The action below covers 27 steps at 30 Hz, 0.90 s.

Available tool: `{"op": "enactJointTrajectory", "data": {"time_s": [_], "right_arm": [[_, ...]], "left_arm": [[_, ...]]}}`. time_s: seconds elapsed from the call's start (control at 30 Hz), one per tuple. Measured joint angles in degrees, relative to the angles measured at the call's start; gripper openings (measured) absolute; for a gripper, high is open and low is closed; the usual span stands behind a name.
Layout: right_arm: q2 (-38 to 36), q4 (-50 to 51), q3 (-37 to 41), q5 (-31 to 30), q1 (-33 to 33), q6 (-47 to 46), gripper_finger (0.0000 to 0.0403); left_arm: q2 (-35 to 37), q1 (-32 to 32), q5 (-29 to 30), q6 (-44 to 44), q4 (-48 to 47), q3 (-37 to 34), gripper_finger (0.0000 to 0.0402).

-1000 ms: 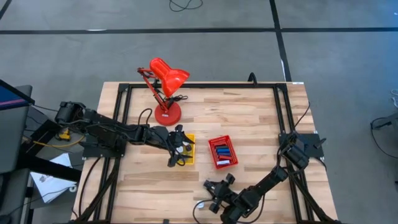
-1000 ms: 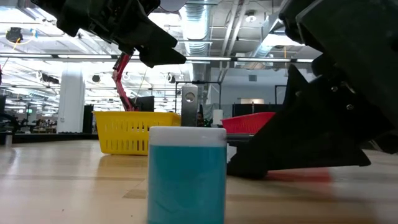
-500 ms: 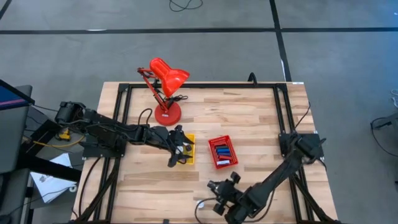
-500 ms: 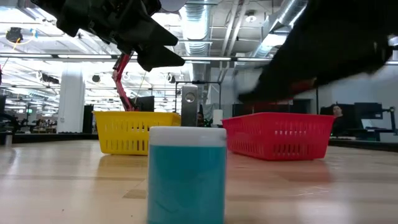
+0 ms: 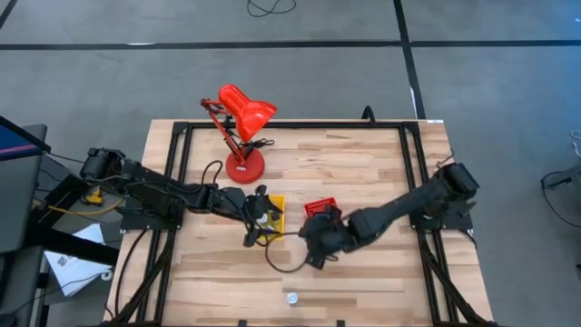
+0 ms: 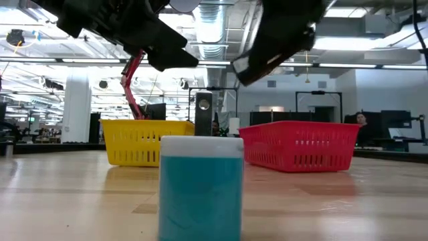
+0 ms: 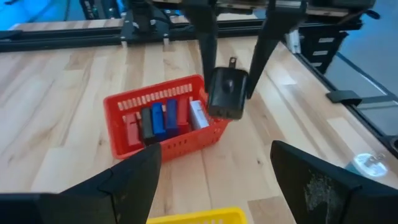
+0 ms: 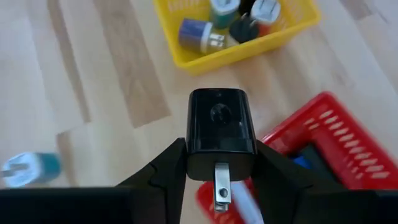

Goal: Pick & Place Office items
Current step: Put the black charger adapter into the yellow bin

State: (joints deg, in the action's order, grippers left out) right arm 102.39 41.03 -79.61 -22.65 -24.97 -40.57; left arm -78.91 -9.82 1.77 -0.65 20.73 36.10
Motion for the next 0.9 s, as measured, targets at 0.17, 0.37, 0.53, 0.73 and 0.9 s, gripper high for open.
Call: {"op": "enactJointTrajectory", "data": {"time_s": [0.17, 0.37, 0.53, 0.73, 0.9], "right_arm": [[0.0, -2.75, 0.0, 0.71, 3.14, 6.85, 0.0142], [0.0, -8.94, 0.0, 0.73, 4.73, 15.58, 0.0142], [0.0, -11.02, 0.02, 0.62, 6.69, 20.47, 0.0142], [0.0, -11.14, 0.07, 1.67, 8.28, 23.22, 0.0143], [0.0, -11.14, 0.07, 1.8, 9.09, 23.56, 0.0143]], "left_arm": [[-0.16, 0.02, 3.02, -0.17, -0.17, 0.0, 0.0297], [-1.76, 0.12, 3.58, -1.4, 1.03, 0.1, 0.0297], [-4.9, 0.13, 3.88, -1.23, 5.54, 0.02, 0.0297], [-6.72, 0.49, 3.91, 0.29, 9.36, 0.02, 0.0296], [-6.8, 0.59, 4.12, 0.39, 11.82, 0.02, 0.0295]]}}
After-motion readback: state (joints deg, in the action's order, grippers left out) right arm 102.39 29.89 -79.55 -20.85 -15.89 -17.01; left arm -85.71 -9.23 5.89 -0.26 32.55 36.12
